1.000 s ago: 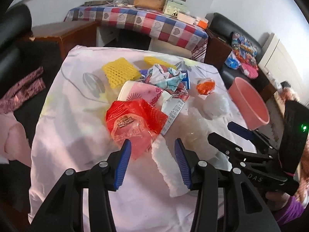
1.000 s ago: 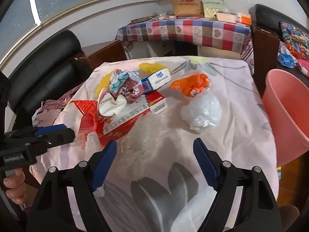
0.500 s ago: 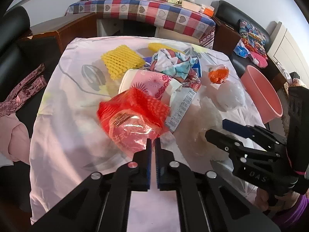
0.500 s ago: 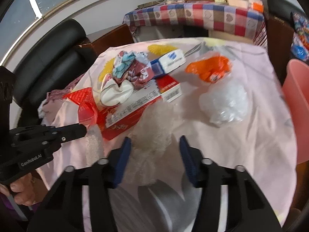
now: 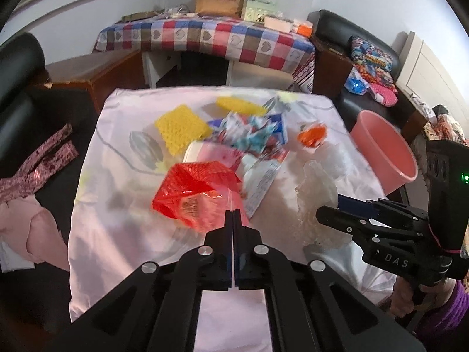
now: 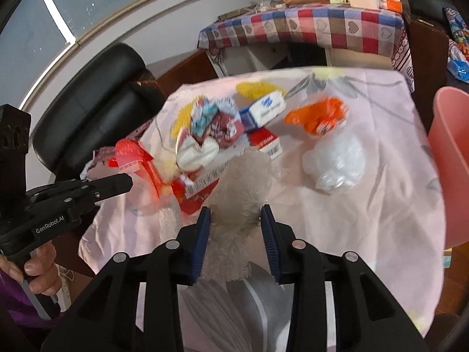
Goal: Collect trash
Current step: 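Carry both held items over the pink bucket and open both grippers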
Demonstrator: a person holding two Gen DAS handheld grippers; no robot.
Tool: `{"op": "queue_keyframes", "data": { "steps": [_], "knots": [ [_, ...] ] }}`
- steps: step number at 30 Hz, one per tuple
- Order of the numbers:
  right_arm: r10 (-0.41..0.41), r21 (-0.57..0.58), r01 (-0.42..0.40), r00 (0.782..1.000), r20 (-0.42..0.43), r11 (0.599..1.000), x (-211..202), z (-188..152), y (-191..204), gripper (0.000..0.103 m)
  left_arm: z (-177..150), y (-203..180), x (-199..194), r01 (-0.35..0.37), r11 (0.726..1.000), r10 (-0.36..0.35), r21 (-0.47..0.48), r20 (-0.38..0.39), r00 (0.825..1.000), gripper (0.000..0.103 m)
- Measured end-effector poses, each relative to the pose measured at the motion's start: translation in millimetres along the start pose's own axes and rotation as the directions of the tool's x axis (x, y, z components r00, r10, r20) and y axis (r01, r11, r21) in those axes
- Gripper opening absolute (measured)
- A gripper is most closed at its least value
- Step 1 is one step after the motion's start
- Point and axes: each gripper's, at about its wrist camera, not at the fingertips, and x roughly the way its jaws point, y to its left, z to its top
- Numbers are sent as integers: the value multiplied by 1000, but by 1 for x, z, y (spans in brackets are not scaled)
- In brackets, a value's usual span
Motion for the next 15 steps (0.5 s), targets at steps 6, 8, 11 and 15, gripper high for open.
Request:
{"op": "queue_keyframes", "data": {
  "steps": [6,8,11,15],
  "knots": [
    [-14,23,13,997,77,1000,-34,8,-13,36,20,-26,-14,60,997,-62,44,33,998,0],
    [-30,38,26,994,102,999,-47,11,-21,36,28,-40,-14,95,994,-97,62,34,995,0],
    [-67,69,58,988,137,996,-66,15,-38,36,41,-62,-12,133,987,-137,95,33,990,0],
    [-126,122,106,977,169,987,-88,21,-67,36,60,-104,-8,193,968,-200,163,33,979,0]
  ]
}}
